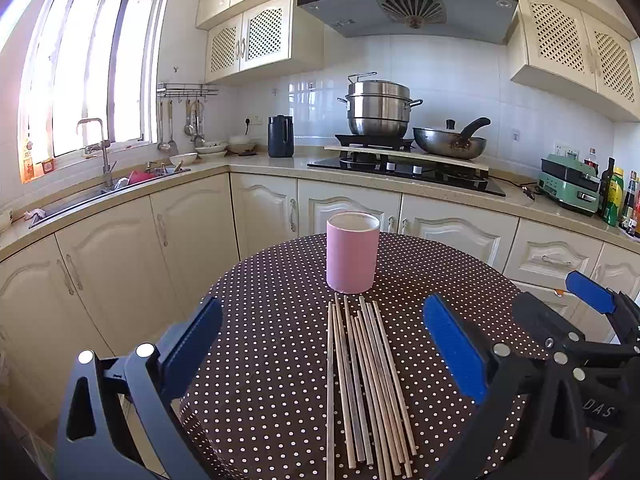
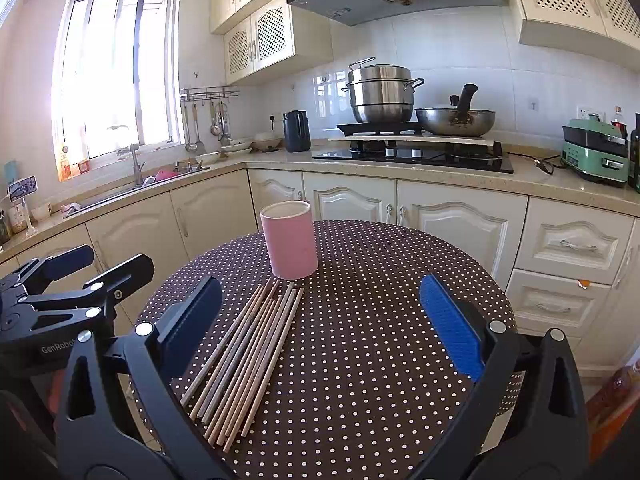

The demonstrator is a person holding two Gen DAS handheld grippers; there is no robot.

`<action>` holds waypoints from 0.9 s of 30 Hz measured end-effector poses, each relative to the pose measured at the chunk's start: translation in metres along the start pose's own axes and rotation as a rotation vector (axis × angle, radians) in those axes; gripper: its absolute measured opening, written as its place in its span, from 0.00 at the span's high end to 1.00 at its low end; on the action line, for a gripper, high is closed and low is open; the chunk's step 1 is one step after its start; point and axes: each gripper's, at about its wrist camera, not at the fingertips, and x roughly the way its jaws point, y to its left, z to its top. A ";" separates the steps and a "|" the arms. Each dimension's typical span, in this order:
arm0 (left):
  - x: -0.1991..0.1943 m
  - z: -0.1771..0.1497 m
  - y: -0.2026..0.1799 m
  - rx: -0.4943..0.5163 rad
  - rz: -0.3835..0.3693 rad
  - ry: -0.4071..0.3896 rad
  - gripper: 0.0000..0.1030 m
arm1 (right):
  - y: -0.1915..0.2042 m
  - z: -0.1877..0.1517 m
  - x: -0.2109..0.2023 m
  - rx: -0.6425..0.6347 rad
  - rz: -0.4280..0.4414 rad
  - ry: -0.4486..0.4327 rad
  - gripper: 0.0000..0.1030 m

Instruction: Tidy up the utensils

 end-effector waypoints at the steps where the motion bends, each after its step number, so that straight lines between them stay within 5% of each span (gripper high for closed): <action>1: 0.000 0.000 -0.001 -0.001 0.000 0.003 0.04 | 0.000 0.000 0.001 0.001 0.001 0.003 0.06; 27: -0.002 0.002 0.006 -0.006 0.004 -0.012 0.04 | 0.003 0.006 0.000 -0.003 0.011 0.008 0.06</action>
